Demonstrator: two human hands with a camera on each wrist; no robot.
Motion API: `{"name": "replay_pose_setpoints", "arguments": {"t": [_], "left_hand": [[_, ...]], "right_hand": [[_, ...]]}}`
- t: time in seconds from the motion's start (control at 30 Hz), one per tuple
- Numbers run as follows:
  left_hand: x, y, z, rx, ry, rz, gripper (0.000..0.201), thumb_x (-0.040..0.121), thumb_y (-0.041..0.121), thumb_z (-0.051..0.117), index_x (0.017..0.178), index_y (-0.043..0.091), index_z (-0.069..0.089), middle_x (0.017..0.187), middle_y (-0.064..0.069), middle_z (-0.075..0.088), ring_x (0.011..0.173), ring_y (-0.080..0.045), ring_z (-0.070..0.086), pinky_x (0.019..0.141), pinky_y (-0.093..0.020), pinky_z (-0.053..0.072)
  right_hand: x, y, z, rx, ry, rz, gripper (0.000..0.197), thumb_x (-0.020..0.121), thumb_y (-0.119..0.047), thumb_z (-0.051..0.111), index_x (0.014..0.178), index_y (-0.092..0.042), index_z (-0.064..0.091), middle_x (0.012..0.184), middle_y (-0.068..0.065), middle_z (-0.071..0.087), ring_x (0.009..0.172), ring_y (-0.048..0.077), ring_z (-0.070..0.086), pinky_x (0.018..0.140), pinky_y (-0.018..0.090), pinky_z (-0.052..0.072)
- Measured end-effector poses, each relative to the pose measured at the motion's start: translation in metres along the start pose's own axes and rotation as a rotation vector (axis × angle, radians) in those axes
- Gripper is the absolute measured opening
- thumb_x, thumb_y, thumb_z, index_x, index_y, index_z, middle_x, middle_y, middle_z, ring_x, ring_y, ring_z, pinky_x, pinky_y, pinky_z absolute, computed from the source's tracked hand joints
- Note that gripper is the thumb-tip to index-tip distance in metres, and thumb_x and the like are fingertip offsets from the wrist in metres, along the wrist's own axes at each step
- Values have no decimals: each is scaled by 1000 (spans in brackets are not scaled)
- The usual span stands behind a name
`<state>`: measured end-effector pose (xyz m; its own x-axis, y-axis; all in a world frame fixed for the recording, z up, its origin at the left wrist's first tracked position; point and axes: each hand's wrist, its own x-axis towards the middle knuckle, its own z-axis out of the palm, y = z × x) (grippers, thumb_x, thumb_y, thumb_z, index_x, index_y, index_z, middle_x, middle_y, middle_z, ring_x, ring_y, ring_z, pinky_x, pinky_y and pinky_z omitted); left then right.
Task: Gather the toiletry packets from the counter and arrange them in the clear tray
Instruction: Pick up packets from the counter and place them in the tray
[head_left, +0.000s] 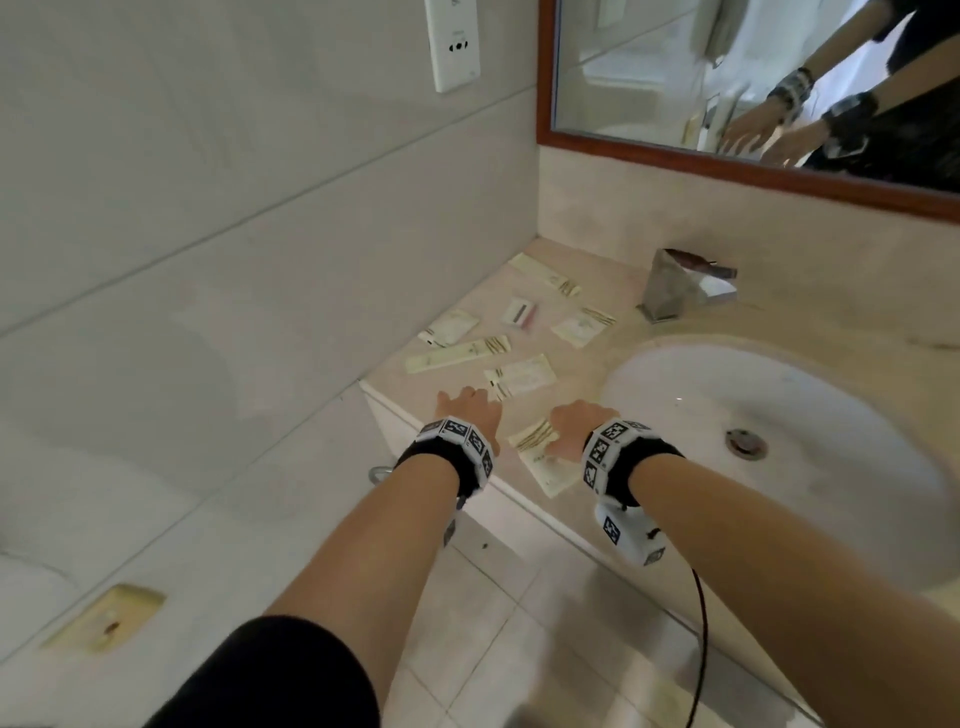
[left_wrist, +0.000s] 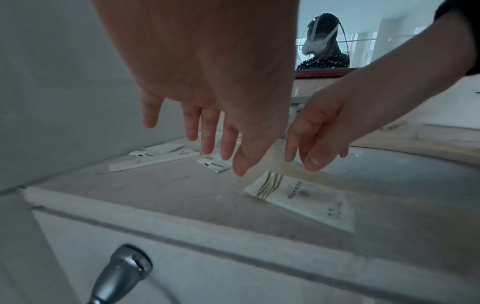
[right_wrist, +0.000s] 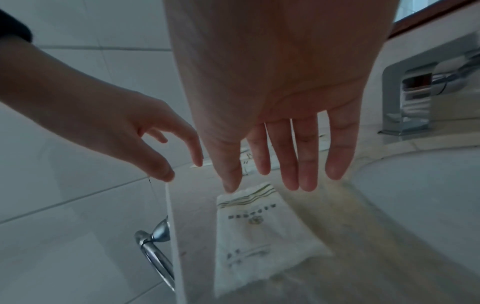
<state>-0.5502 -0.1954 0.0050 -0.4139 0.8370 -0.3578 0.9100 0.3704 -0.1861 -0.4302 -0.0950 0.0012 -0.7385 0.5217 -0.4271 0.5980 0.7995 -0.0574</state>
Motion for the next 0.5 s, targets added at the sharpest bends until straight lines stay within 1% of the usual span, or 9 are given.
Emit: {"name": "replay_pose_setpoints", "arguments": {"t": [0.13,0.17,0.2,0.27,0.3,0.37,0.4,0.43,0.5], "left_hand": [[12,-18,13,-8,-17,24,37,91,24,52,127,13,50,132,-10,46,128,-28,40,104,-48,34],[15,-20,15,-11,-19,27,37,91,24,52,127,13,49,133,-10,46,128,-28,40,104,-48,34],[18,-22,17,-14,-15,29,38,92,24,52,128,13,49,133,-10,46,127,-28,40,104,-47,35],[24,-23,20,-21,3,31,37,92,23,51,128,13,48,133,-9,46,127,-28,40,104,-47,35],[27,-22,20,-26,15,29,37,93,24,51,128,13,48,133,-9,46,127,-28,41,104,-46,35],[33,-20,18,-33,38,24,38,93,25,50,129,14,46,134,-8,46,128,-27,41,104,-45,36],[37,-19,17,-37,50,22,39,94,26,50,130,14,45,135,-8,45,129,-27,41,104,-45,36],[41,-18,15,-42,65,18,40,94,26,49,132,14,45,136,-8,45,129,-26,41,104,-45,36],[51,-16,10,-56,98,11,40,95,26,47,133,14,43,137,-8,45,130,-26,41,103,-45,37]], "right_hand": [[11,-12,14,70,11,24,32,85,-29,55,109,-9,60,104,8,68,88,28,67,66,27,47],[12,-12,17,75,17,38,31,84,-29,55,108,-10,60,105,8,68,88,27,67,65,27,48],[15,-11,20,72,21,52,33,85,-30,55,112,-11,59,111,9,67,93,27,66,69,29,49],[18,-9,24,54,31,59,43,85,-32,55,123,-13,49,126,10,57,109,29,60,82,35,50],[19,-7,24,77,38,64,45,83,-32,56,123,-14,45,125,10,54,110,30,57,84,36,49],[22,-6,23,142,36,82,45,77,-30,61,116,-16,41,114,8,55,101,30,58,79,37,50],[26,-7,22,164,17,90,48,75,-29,63,115,-16,40,112,8,55,99,30,59,77,37,51],[30,-7,21,173,-4,89,53,74,-29,66,118,-15,40,113,8,56,101,31,60,78,38,53],[42,-6,19,199,-69,86,72,72,-28,73,132,-17,36,129,8,53,115,31,57,89,43,53]]}}
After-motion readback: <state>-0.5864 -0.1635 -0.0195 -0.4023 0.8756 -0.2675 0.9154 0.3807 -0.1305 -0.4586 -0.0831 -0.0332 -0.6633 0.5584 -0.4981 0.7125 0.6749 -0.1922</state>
